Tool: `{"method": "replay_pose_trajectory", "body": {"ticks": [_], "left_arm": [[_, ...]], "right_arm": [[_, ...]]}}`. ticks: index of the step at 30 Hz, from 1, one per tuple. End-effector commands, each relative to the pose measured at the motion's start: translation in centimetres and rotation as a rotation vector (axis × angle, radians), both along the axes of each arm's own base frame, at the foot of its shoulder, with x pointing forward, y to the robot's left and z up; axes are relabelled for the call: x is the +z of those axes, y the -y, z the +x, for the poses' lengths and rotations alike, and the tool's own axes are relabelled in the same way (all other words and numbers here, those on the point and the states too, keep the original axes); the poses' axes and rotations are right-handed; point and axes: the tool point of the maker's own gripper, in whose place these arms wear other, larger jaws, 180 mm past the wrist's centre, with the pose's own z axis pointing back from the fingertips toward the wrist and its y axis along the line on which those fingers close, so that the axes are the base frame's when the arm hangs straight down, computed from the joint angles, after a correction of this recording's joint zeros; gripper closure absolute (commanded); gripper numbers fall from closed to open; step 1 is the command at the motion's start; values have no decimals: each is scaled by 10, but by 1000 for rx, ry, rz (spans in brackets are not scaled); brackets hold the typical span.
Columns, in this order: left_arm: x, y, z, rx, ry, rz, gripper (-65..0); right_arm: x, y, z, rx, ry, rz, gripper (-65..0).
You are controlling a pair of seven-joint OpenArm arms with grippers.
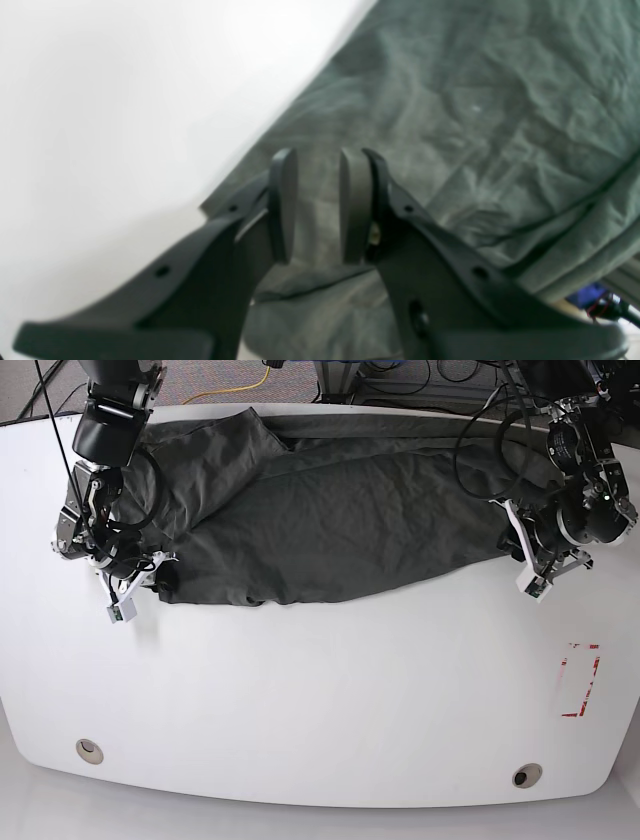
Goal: Layout the t-shirt on the table in an organized manner, then fold the t-shirt properly
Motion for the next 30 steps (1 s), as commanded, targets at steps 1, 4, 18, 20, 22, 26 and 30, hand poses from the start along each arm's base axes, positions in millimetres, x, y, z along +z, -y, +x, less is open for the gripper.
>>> {"method": "replay_pose_trajectory", "body": {"ticks": [1,4,18,20,22,26,30], "left_arm": [[19,-21,12,56,65,20,-239],[18,-40,11,125,62,8,-353],[-41,-104,-7,359,-115,-121,-428],[-53,-103,-10,377,-137,-159,-428],[-62,-100,-11,383,-149,-184,-428],[-73,-92,-11,370,-170,-211,-428],[-83,-82,-12,349,-197,-226,-428]], "right_arm": [[0,8,-2,9,-26,-41,-86],[0,8,-2,9,-26,-41,-86],[0,8,-2,9,-25,-39,-86],[0,8,-2,9,-25,-39,-86],[0,8,-2,9,-25,-39,-86],[0,8,-2,9,-25,-39,-86],[0,8,-2,9,-25,-39,-86]]}}
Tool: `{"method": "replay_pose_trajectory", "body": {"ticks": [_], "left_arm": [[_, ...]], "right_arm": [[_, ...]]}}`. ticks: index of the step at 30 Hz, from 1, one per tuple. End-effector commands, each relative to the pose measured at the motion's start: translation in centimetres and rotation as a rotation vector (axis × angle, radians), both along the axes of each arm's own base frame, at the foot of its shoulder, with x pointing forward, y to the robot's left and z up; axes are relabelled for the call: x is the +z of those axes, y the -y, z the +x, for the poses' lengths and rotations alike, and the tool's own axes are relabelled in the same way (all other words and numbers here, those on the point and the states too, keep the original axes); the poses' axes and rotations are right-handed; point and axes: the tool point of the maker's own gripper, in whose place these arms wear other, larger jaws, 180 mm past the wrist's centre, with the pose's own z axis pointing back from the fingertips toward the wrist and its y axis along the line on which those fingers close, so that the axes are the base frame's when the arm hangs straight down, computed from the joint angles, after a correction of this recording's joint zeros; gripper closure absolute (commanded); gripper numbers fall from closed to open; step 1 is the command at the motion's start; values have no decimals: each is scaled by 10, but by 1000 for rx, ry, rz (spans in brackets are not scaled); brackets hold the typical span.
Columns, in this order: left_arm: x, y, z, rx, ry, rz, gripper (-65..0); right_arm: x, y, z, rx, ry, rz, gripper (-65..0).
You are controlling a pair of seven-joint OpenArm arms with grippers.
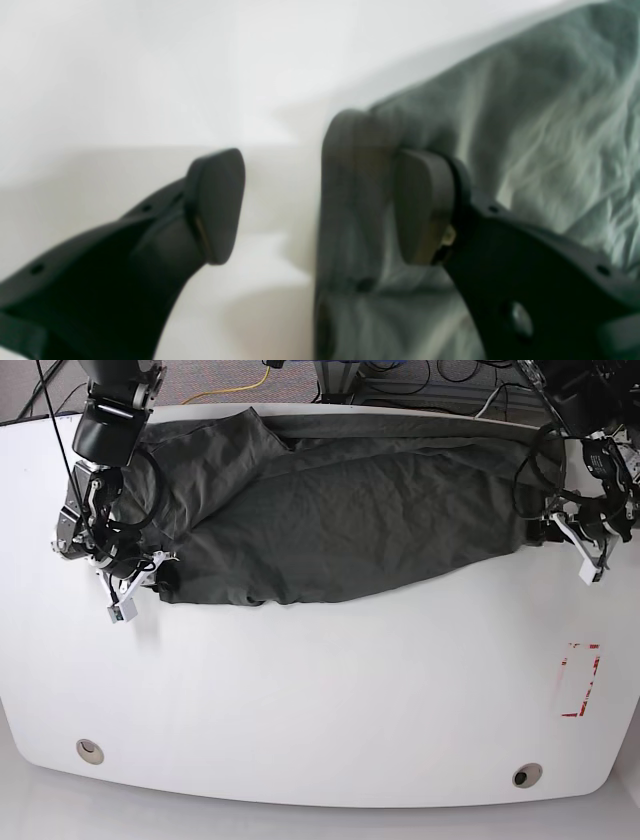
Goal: Layout the t-shirt on the table in an organized manner, then fold the t-shirt properly
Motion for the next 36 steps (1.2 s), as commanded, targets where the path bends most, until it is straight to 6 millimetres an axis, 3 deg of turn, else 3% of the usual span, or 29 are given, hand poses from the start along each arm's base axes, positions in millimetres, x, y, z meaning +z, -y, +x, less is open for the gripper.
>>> {"method": "replay_pose_trajectory", "body": {"ticks": [1,8,22,30,36], "left_arm": [[-5,4,-4,-16,-30,-5,-428],[-12,28,-4,-74,-49,-20,-428],[3,45,-9,-118,-18,-47,-426],[3,45,-11,-124,-32,-43,-426],[-2,60,-11,-183,-51,-45,-417]], "right_arm": [[0,9,-2,8,-26,-42,-86],[0,9,-2,8,-26,-42,-86],[0,8,-2,7,-25,-40,-86],[-2,2,-2,10,-26,-28,-86],[-2,0,-2,11,-26,-23,-86]]}}
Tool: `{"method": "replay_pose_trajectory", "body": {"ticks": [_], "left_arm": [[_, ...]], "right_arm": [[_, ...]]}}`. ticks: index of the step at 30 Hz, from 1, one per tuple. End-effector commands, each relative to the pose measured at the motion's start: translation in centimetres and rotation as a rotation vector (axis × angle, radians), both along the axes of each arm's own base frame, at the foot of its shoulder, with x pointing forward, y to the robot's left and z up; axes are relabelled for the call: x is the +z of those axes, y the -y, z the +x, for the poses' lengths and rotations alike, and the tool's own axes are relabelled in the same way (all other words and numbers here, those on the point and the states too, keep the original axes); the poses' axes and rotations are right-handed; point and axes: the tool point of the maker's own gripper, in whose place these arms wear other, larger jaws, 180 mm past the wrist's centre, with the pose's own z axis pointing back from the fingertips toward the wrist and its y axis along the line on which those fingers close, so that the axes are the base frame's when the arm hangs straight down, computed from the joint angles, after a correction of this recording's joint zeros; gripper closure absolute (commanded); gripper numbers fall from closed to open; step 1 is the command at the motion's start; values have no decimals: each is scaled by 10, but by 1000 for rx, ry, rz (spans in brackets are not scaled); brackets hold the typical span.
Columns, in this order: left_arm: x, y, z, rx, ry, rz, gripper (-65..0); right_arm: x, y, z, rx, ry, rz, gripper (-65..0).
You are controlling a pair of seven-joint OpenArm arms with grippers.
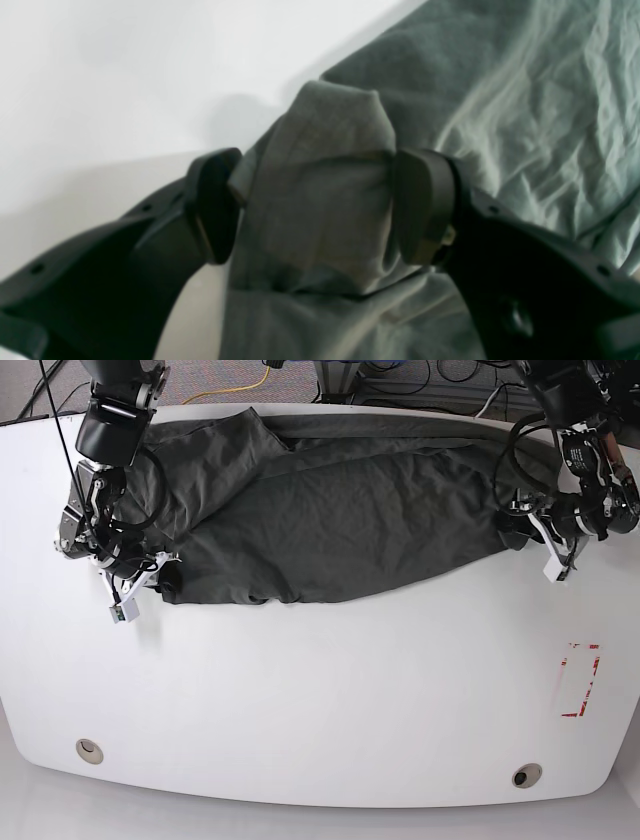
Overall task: Layout the t-shirt on the table in an organized manner, then fold the t-shirt properly
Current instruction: 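Move the left gripper inward over the shirt and grasp the fabric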
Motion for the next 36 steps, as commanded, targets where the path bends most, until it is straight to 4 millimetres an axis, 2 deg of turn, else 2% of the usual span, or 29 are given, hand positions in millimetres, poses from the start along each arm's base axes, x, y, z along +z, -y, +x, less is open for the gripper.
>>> {"method": "replay_pose_trajectory", "body": {"ticks": [1,7,15,19,25,32,36], "left_arm": [[-2,4,-3,-29,-27,13,-401],[-4,13,-1,-59,-32,10,-231],[-6,23,0,-101,-38,16,-132],[-1,25,3,-111,-19,22,-115],[31,27,18,-147,95,84,-114],[70,51,33,-257,235,155,-114],[79,61,30,-299,263,174,-114]], "right_arm": [[-1,5,-2,14,-28,-38,-86],[-1,5,-2,14,-28,-38,-86],[-1,6,-2,11,-27,-38,-86],[-1,6,-2,11,-27,-38,-86],[-1,6,-2,11,-27,-38,-86],[-1,6,-2,11,-27,-38,-86],[-1,6,-2,11,-27,-38,-86]]}}
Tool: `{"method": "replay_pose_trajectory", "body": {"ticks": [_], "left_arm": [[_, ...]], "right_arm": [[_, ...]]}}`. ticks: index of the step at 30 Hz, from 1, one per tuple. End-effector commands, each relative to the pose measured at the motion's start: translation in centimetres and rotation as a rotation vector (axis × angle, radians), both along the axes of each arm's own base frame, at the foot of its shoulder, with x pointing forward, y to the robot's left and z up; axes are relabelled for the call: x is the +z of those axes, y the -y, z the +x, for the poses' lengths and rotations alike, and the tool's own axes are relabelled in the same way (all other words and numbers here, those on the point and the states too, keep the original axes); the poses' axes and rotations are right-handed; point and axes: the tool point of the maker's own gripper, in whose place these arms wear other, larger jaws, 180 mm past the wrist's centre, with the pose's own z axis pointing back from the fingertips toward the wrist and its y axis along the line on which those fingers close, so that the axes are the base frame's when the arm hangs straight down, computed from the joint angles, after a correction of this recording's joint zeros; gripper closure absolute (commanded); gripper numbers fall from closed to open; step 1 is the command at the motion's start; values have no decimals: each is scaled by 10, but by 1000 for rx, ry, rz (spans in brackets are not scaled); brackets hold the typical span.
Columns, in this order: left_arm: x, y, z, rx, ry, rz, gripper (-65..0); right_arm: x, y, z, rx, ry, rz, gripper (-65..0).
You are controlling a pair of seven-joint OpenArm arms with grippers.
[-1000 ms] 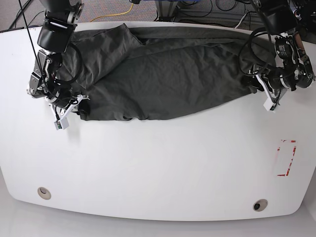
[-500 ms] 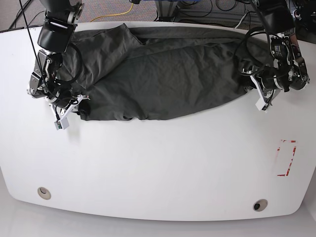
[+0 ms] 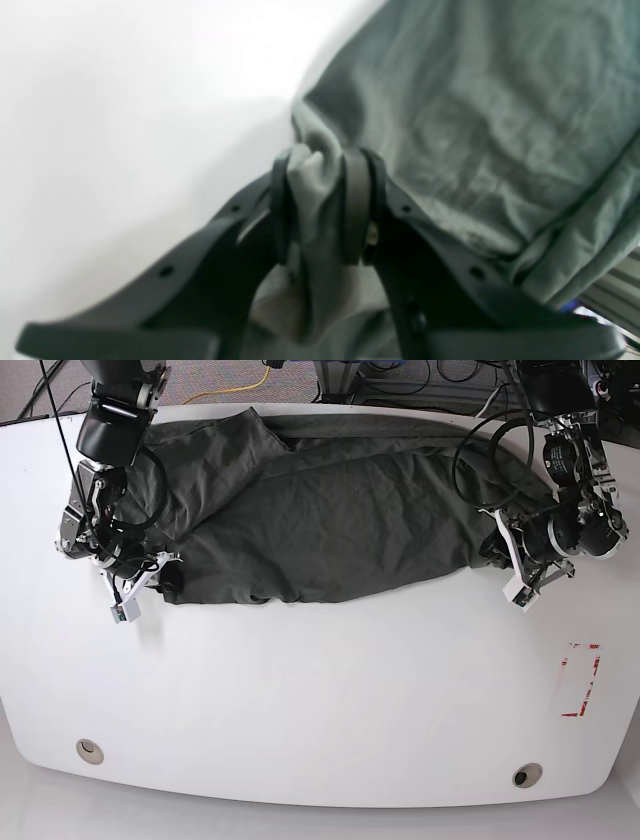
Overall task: Layout the t-shirt on the table in an organized manner, then fold the t-shirt properly
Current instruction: 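Move the left gripper inward over the shirt and grasp the fabric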
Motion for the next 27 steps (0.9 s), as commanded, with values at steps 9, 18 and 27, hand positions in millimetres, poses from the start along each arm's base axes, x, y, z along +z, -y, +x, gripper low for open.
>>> {"method": "replay_pose_trajectory", "body": {"ticks": [9,18,27], "left_arm": [[4,27,-6,-170,8,68,-114],[-8,64,-20,-305,-34,61,-118],[-23,106,-45,-472,-86,53,-122]], "right_arm": [[-1,7,-2,11,-29,-41,-84],[-2,7,-3,11,-31,-42,-84],[-2,6,-2,14,-30,-40,-84]]}}
